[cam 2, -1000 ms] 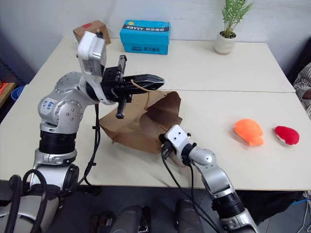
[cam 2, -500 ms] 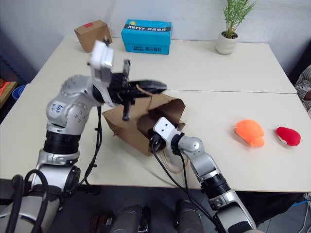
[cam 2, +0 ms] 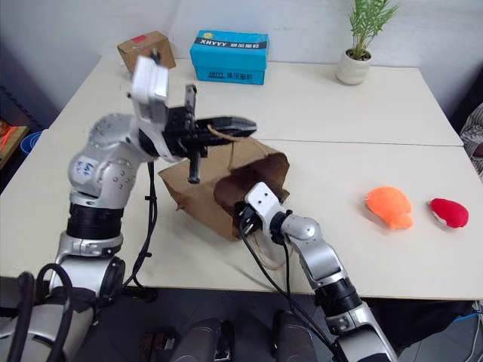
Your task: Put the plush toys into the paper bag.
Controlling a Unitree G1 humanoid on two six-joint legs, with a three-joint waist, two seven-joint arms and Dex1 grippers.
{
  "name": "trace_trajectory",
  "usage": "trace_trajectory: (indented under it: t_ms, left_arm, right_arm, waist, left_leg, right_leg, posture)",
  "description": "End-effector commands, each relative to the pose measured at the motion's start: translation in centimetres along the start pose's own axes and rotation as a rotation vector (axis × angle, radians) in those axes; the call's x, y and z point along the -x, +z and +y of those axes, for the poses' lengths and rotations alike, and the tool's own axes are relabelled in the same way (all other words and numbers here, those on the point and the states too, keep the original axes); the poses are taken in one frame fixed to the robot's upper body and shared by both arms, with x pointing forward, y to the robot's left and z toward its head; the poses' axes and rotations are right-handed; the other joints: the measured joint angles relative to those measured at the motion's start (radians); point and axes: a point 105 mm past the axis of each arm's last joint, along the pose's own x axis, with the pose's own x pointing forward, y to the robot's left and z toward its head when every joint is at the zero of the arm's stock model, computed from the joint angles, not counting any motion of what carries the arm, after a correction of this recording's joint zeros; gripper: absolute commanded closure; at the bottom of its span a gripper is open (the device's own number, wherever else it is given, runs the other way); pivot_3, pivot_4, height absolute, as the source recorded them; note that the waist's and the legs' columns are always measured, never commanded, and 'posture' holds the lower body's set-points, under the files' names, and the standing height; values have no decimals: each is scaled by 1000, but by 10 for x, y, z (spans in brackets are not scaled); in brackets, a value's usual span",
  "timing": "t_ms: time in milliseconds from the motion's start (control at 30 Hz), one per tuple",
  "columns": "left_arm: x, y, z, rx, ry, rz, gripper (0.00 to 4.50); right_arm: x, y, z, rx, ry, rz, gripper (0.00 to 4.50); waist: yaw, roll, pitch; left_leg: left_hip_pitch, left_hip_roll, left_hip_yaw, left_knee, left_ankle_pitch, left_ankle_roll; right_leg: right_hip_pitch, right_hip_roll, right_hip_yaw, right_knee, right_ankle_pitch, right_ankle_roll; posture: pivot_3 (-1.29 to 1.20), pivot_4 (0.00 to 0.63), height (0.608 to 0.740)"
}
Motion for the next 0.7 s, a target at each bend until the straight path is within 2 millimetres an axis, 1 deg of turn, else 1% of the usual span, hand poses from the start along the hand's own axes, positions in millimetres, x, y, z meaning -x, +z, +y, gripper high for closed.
trace_trajectory:
  t_ms: [33,133,267,333,367,400,433,500,533,567,600,700]
  left_arm:
    - [-5,2,-1,-67,16,-5,4500]
    - [-6,-2,1,-75,26,-1,4500]
    - [-6,-2,4,-78,33,-10,4500]
    - [-6,-2,5,-82,34,-13,4500]
    - [-6,-2,6,-83,35,-13,4500]
    - [-5,-1,6,-86,36,-14,4500]
    - [-5,-3,5,-91,34,-10,4500]
    - [-6,-6,5,-91,37,-9,4500]
    - [-6,-8,5,-87,38,-11,4500]
    - [-7,-9,3,-87,36,-10,4500]
    - [-7,-10,2,-86,31,-4,4500]
    - [-8,-14,-2,-100,13,24,4500]
  right_arm:
    - [18,27,-1,44,33,-133,3917]
    - [39,38,-6,109,29,-191,2886]
    - [84,51,-12,146,20,-249,1472]
    - [111,58,-20,125,-38,-295,749]
    - [120,61,-23,106,-61,-310,369]
    - [133,66,-30,96,-124,-343,37]
    - [150,64,-38,87,-190,-333,37]
    - [193,52,-49,108,-317,-269,37]
    - [213,46,-52,116,-377,-244,37]
    - [228,39,-52,121,-426,-220,37]
    - [242,30,-52,116,-473,-181,37]
    - [284,-7,-51,99,-630,-23,37]
  waist:
    - [1,0,0]
    - [0,0,0]
    - [5,0,0]
    - [6,0,0]
    - [6,0,0]
    - [7,0,0]
    - [8,0,0]
    - [18,0,0]
    - [28,0,0]
    - [31,0,0]
    - [32,0,0]
    - [28,0,0]
  left_leg:
    - [0,0,0,0,0,0]
    - [-1,0,0,0,0,0]
    - [-1,0,0,0,0,0]
    - [-1,0,0,0,-1,1]
    - [-1,0,0,0,-1,1]
    - [-1,0,0,0,-1,1]
    - [-1,0,0,0,-1,1]
    - [-1,0,0,-1,-1,1]
    - [-1,0,0,-1,-1,1]
    - [-1,0,0,-1,-1,2]
    - [-1,0,0,-1,-1,2]
    - [0,0,1,-1,-2,3]
  right_leg:
    - [0,0,0,0,0,0]
    - [-1,0,0,-1,0,0]
    - [-1,0,0,-1,0,0]
    - [-1,0,-1,-1,0,0]
    - [-1,0,-1,-1,0,0]
    - [-1,0,-1,-1,0,0]
    - [-1,0,-1,-1,0,0]
    - [-1,0,-1,-2,0,0]
    - [-1,0,-1,-2,0,0]
    - [-1,0,-1,-3,0,0]
    - [0,1,-2,-3,0,0]
    - [1,0,0,-4,1,1]
  posture:
    - [0,150,740]
    - [0,150,740]
    - [0,150,740]
    - [0,150,740]
    - [0,150,740]
    - [0,150,740]
    - [0,150,740]
    - [0,150,740]
    - [0,150,740]
    - [0,150,740]
    - [0,150,740]
    - [0,150,740]
